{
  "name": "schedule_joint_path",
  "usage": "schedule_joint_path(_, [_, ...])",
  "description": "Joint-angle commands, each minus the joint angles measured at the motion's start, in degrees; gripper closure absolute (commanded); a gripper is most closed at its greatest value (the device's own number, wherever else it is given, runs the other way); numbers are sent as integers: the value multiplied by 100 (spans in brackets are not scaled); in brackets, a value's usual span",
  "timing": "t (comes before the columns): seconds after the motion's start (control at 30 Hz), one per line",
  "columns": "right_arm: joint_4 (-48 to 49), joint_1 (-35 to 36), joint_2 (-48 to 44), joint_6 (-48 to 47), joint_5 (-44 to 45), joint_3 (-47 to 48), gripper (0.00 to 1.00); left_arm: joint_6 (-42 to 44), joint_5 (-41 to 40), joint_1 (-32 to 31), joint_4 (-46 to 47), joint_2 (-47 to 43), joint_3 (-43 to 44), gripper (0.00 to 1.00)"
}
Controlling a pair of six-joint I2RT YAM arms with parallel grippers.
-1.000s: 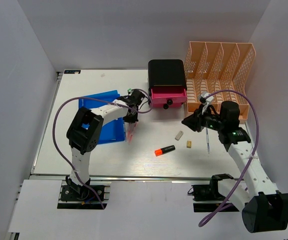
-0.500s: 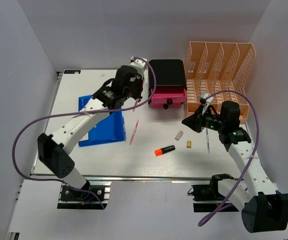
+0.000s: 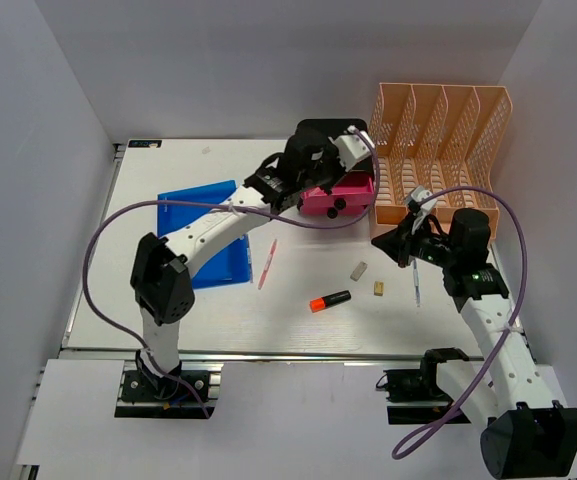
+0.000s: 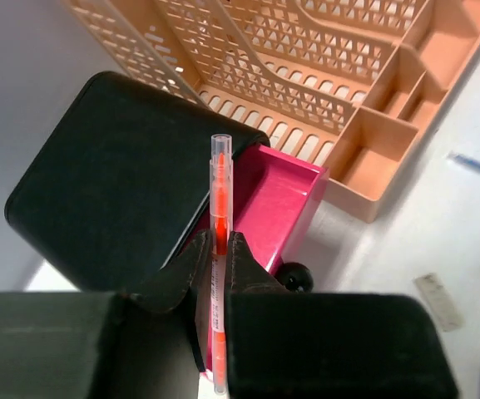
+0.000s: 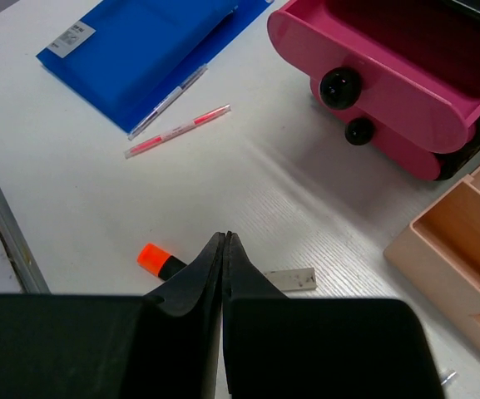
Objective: Organize the desk
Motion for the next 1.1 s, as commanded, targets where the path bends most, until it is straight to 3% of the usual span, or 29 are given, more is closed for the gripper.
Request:
schedule_joint_path(0.0, [265, -58, -70, -54, 35, -11, 100, 839, 46, -90, 708, -45, 50, 100])
schedule_joint_path(0.13, [256, -93, -105, -36, 26, -2, 100, 1007, 11, -91, 1114, 121, -56, 100])
schedule_joint_path(0.77, [282, -163, -166, 8, 26, -20, 100, 1218, -455, -196, 789, 588, -73, 100])
schedule_joint_path(0.87, [282, -198, -166, 17, 9, -20, 100, 1192, -638, -196, 762, 641, -82, 91])
schedule_joint_path(0.97, [282, -225, -158, 17, 0, -20, 100, 1131, -727, -248, 788, 650, -65, 69])
schedule_joint_path(1.07, [274, -233, -158, 17, -9, -11, 100, 1087, -780, -249, 710, 694, 93, 61])
